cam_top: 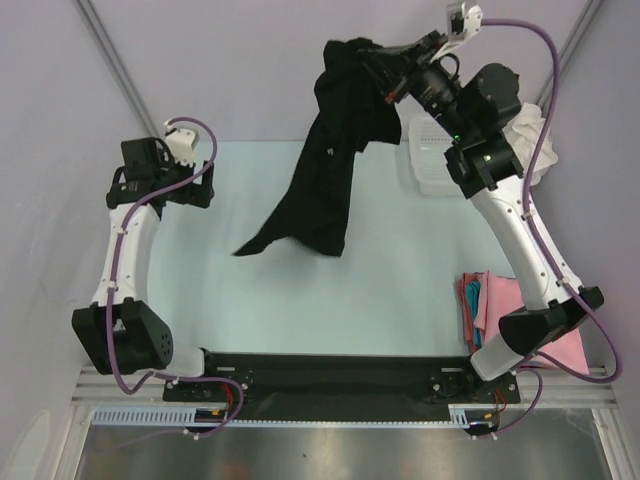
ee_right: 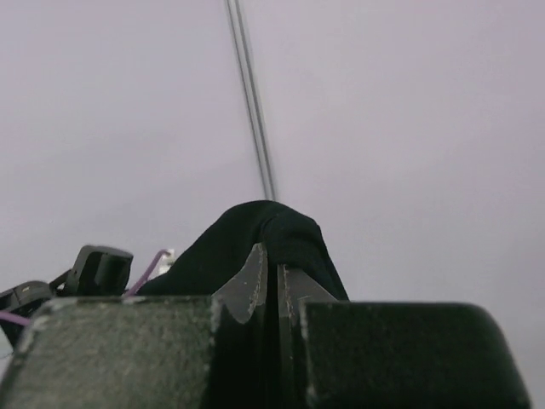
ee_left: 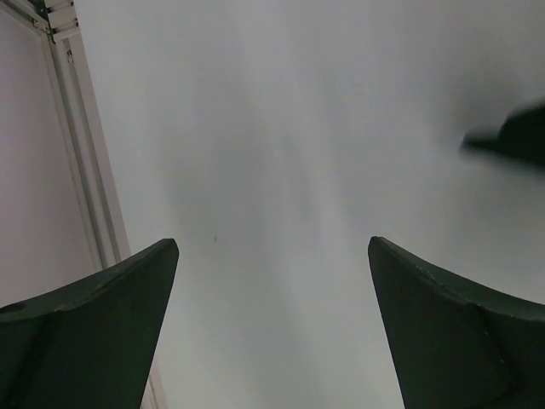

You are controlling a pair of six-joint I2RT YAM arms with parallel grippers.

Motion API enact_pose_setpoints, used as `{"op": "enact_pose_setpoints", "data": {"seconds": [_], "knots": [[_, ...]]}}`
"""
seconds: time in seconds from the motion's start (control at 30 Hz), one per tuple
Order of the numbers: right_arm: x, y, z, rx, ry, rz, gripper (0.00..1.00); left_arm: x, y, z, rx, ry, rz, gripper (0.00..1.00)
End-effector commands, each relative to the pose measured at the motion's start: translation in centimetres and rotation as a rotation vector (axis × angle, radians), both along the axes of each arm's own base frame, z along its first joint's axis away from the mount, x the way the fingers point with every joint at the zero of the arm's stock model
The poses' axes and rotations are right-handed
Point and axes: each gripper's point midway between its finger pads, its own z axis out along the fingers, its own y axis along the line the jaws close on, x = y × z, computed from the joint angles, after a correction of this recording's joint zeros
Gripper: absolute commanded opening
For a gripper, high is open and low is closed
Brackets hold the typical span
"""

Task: Fold and stack the t-shirts
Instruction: Move the tshirt to the center of the board

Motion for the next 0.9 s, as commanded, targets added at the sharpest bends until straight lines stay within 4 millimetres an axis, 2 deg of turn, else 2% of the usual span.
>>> {"op": "enact_pose_setpoints", "data": {"seconds": [0.0,0.03,0.1,0.13,0.2,0.23,0.27,0.3,0.33,0.37,0.4,0.43,0.47,0.5,0.53,0.57,0.6,0.63,0.67,0.7,0.73,0.77,0.8,0.87], "knots": [[0.1,0.2,-1.4,0.103,0.055,0.041,0.00,-0.8,0.6,1.2,0.034,-0.035,0.004,1.00],[1.8,0.7,-5.6,0.078,0.144,0.025,0.00,-1.0,0.9,1.0,0.047,-0.028,0.010,1.00],[3.4,0.4,-9.3,0.078,0.240,-0.035,0.00,-1.2,1.2,0.5,0.059,-0.011,0.011,1.00],[4.6,0.4,-13.3,0.050,0.325,-0.066,0.00,-1.4,1.2,0.1,0.069,0.005,0.007,1.00],[6.3,-0.4,-18.1,0.029,0.428,-0.153,0.01,-1.5,1.3,-0.9,0.079,0.029,-0.001,1.00],[7.2,-0.7,-20.7,0.009,0.471,-0.190,0.06,-1.6,1.3,-1.8,0.081,0.048,-0.007,1.00],[8.3,-1.6,-24.8,-0.025,0.552,-0.260,0.17,-1.8,1.2,-2.3,0.077,0.061,-0.014,1.00],[9.0,-2.3,-26.8,-0.045,0.589,-0.296,0.26,-1.9,0.9,-2.8,0.066,0.077,-0.031,1.00],[10.5,-3.3,-30.3,-0.091,0.652,-0.352,0.36,-2.4,0.5,-4.2,0.057,0.118,-0.057,0.99],[11.2,-4.7,-32.6,-0.137,0.735,-0.412,0.53,-2.7,-0.4,-4.9,0.028,0.138,-0.097,0.98],[11.8,-5.5,-34.6,-0.182,0.797,-0.444,0.59,-3.0,-1.1,-5.5,0.022,0.160,-0.130,0.96],[12.4,-7.1,-35.8,-0.221,0.837,-0.500,0.61,-4.0,-1.8,-7.1,0.020,0.213,-0.169,0.92],[12.4,-8.0,-37.9,-0.298,0.912,-0.554,0.63,-4.6,-2.5,-7.8,0.022,0.238,-0.205,0.90],[12.2,-8.5,-38.6,-0.343,0.924,-0.574,0.64,-5.5,-4.1,-8.5,0.031,0.265,-0.264,0.89],[11.8,-8.4,-39.2,-0.386,0.924,-0.579,0.64,-7.1,-5.0,-10.3,0.045,0.324,-0.323,0.88],[10.7,-7.6,-38.8,-0.458,0.875,-0.566,0.64,-8.2,-5.8,-10.9,0.055,0.344,-0.367,0.87],[9.3,-6.8,-40.3,-0.516,0.871,-0.535,0.64,-9.5,-7.9,-11.7,0.066,0.374,-0.457,0.86],[8.1,-5.8,-40.9,-0.564,0.848,-0.491,0.64,-11.6,-8.6,-13.2,0.074,0.441,-0.521,0.85],[5.9,-2.5,-41.2,-0.642,0.776,-0.356,0.64,-12.7,-9.2,-13.8,0.075,0.473,-0.562,0.84],[3.0,-1.4,-42.8,-0.707,0.754,-0.267,0.64,-14.0,-10.4,-14.2,0.057,0.498,-0.623,0.84],[0.9,0.1,-43.4,-0.748,0.722,-0.178,0.63,-15.6,-10.7,-15.0,0.046,0.550,-0.663,0.85],[-1.9,2.3,-43.9,-0.795,0.665,-0.035,0.61,-16.3,-11.1,-15.3,0.029,0.564,-0.685,0.86],[-6.0,3.6,-45.9,-0.897,0.596,0.075,0.60,-17.0,-11.6,-15.6,0.014,0.579,-0.711,0.88],[-9.8,5.3,-47.2,-0.929,0.527,0.201,0.60,-17.8,-11.7,-16.6,0.000,0.600,-0.722,0.90]]}}
